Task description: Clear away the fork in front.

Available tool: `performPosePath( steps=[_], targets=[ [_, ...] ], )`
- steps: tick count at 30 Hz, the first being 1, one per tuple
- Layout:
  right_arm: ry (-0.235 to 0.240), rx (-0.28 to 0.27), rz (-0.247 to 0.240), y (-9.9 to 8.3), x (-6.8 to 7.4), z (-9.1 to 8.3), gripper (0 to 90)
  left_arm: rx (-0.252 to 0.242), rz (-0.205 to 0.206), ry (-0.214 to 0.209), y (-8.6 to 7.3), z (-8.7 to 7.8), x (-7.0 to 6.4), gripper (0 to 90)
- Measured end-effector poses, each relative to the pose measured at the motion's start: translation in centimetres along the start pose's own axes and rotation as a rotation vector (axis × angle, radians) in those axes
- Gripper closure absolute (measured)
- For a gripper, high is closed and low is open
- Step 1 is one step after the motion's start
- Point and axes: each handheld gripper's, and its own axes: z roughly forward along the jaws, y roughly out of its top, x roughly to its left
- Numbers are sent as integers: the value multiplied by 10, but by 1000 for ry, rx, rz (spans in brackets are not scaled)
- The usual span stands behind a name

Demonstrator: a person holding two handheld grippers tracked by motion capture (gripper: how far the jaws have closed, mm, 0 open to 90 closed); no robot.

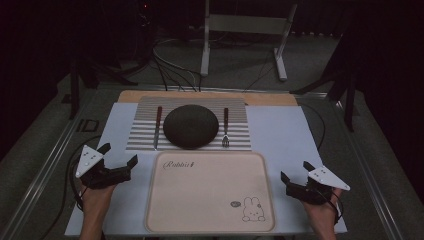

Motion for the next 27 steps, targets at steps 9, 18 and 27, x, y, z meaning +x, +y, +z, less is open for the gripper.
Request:
performPosePath(
  steps=[9, 18, 27],
  targets=[
    [-15, -32, 3, 1, 0, -4, 114, -2, 1, 20, -3, 0, 1, 2],
    [13, -20, 48, 6, 3, -3, 113, -4, -11, 30, -3, 1, 1, 2],
    [9, -28, 53, 28, 2, -5, 114, 5, -18, 38, -5, 1, 1, 2]
  ],
)
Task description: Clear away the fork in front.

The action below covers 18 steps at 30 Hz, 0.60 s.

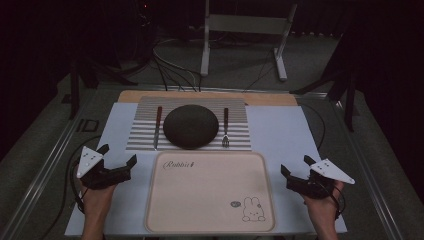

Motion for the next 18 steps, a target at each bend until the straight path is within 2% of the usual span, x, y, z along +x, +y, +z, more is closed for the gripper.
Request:
performPosePath(
  steps=[11, 18],
  targets=[
    [0, 10, -5, 19, 0, 7, 116, 9, -1, 3, -1, 3, -1, 2],
    [4, 7, -27, 36, 3, 17, 116, 14, 1, 5, -2, 4, -2, 2]
  ],
)
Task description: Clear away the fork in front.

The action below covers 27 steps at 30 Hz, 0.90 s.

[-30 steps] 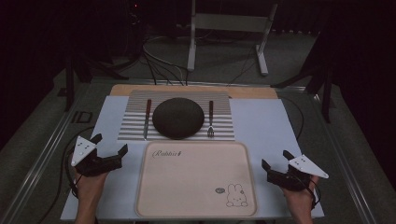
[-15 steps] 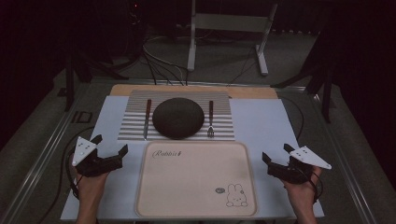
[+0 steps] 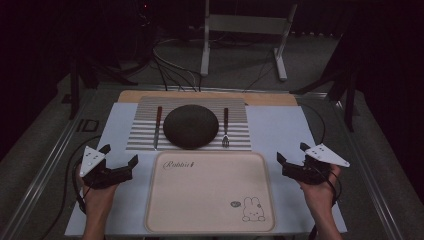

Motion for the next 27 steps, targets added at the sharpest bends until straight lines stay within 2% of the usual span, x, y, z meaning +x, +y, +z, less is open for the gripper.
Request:
performPosePath(
  steps=[7, 18, 27],
  targets=[
    [1, 4, 4, 9, 2, 10, 117, 3, 0, 5, 0, 1, 0, 2],
    [6, 9, -28, 26, 9, 29, 117, 11, 3, 12, -1, 1, 0, 2],
    [7, 10, -21, 39, 10, 43, 117, 14, 2, 15, -2, 2, 0, 2]
  ],
)
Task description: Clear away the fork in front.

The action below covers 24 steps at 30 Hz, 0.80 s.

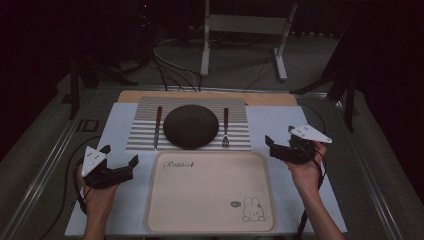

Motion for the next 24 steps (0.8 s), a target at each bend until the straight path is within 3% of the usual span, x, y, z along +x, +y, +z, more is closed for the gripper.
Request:
performPosePath(
  steps=[24],
  targets=[
    [20, 21, -6, 31, 15, 37, 118, -3, 0, 4, 0, 0, 0, 2]
  ],
)
